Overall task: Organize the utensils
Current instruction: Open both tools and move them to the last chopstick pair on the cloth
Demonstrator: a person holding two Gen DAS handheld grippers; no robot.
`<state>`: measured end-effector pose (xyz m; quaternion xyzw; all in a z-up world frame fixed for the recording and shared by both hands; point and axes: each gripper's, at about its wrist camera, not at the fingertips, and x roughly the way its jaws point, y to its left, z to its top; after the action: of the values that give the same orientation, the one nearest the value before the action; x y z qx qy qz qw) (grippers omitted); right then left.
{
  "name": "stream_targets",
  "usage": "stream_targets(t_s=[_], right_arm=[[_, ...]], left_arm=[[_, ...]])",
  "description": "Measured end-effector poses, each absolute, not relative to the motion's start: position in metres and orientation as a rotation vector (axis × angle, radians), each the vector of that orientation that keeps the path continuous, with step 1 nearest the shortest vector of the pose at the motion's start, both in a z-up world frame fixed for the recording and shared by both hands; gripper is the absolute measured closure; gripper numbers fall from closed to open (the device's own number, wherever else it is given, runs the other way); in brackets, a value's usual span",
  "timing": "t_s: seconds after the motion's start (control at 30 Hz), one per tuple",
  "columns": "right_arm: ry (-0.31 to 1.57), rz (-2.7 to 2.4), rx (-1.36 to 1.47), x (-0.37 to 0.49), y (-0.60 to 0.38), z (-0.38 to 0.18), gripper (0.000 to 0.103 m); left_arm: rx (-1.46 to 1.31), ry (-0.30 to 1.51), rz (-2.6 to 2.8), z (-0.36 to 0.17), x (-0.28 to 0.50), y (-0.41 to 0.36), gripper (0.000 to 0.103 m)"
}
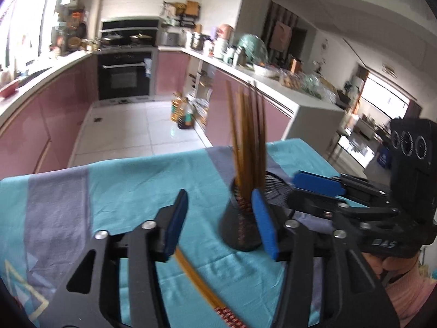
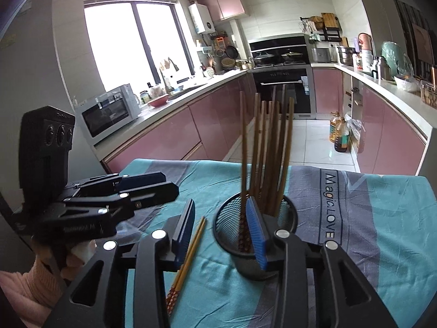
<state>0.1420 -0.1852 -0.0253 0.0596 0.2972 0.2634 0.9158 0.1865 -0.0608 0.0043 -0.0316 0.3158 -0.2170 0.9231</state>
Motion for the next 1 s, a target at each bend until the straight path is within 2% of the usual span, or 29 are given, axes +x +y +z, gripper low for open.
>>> stream_targets(t_s=[0.03, 0.1, 0.27, 0.6, 1.0], right_arm=[[0.610, 0.558, 0.120, 0.137, -0.183, -0.026, 0.064], [0.619, 0.580, 0.118, 0.130, -0.177, -0.030, 0.062], [0.680, 0.620, 0.083, 0.123, -0.156, -0.051, 0.059], [0.847, 0.610, 0.030, 0.127, -0.116, -0.109, 0.059], [0.898, 0.576, 0.009, 0.129, -0.108, -0.128, 0.064]], left_arm=[[-0.066, 0.633, -0.416, 0.003, 0.180, -0.053, 0.046], [-0.056, 0.617, -0.375, -0.001, 0.169, -0.043, 0.035], [-0.040, 0.633, -0.295, -0.020, 0.151, -0.023, 0.027], [-0.046, 0.745, -0.200, -0.072, 0.136, 0.004, 0.027], [-0.050, 0.784, -0.189, -0.091, 0.134, 0.003, 0.029]])
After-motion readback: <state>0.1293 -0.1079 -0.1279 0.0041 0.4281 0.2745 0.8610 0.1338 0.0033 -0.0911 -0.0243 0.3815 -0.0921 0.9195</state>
